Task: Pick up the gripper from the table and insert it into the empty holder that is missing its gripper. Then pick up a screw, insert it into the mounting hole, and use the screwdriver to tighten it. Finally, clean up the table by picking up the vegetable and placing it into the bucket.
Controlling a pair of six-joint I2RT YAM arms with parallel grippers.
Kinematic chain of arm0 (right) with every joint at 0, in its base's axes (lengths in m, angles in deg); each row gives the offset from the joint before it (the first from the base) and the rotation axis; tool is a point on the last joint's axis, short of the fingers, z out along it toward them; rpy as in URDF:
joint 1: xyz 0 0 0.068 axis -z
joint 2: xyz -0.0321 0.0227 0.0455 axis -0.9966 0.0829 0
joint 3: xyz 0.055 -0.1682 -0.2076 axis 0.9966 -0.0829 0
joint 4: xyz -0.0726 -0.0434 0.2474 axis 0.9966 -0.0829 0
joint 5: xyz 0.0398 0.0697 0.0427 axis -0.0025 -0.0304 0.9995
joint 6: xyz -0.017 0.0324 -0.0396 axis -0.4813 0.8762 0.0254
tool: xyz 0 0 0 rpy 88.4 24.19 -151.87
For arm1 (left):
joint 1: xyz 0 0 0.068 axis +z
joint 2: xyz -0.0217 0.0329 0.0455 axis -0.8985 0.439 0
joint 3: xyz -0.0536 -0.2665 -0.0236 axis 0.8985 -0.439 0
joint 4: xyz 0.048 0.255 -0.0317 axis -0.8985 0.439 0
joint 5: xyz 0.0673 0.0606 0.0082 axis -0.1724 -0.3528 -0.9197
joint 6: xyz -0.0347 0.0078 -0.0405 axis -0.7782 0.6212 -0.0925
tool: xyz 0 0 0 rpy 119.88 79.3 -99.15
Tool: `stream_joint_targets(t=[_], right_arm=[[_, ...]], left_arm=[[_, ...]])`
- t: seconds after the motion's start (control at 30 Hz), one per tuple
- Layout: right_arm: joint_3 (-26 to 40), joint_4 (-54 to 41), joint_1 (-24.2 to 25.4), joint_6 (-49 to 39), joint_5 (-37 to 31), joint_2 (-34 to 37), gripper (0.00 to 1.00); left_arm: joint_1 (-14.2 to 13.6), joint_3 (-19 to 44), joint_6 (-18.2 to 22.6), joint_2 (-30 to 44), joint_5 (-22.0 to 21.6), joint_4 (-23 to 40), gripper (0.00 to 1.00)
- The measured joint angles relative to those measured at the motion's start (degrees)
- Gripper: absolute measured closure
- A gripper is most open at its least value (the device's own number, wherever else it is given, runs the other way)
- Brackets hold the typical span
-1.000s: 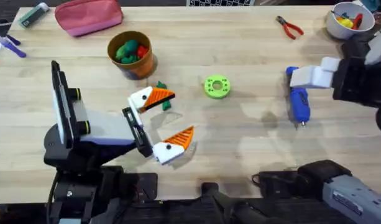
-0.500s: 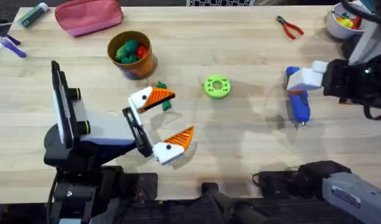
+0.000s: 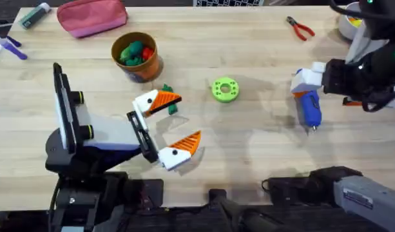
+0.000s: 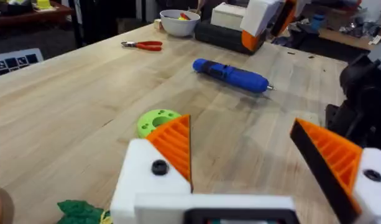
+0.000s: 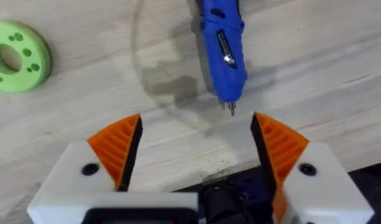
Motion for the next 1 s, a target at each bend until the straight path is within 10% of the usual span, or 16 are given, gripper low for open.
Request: stream_joint_targets(t=[0.1,0.3,1.0], right_arm=[[0.00,0.33,0.00,0.00,-0.15,0.00,0.008],[-0.02,3.13,0.46,0.00,-2.08,-0.01,0.008],[-0.02,15.76,17.16,-18.11,5.31,13.56,0.008]], left_arm=[[0.00,0.00,-0.08,0.00,-0.02,0.00,0.066],[0.00,-0.01,0.33,0.00,-0.02,-0.02,0.962],[0.00,0.00,0.39,0.00,-0.02,-0.02,0.986]])
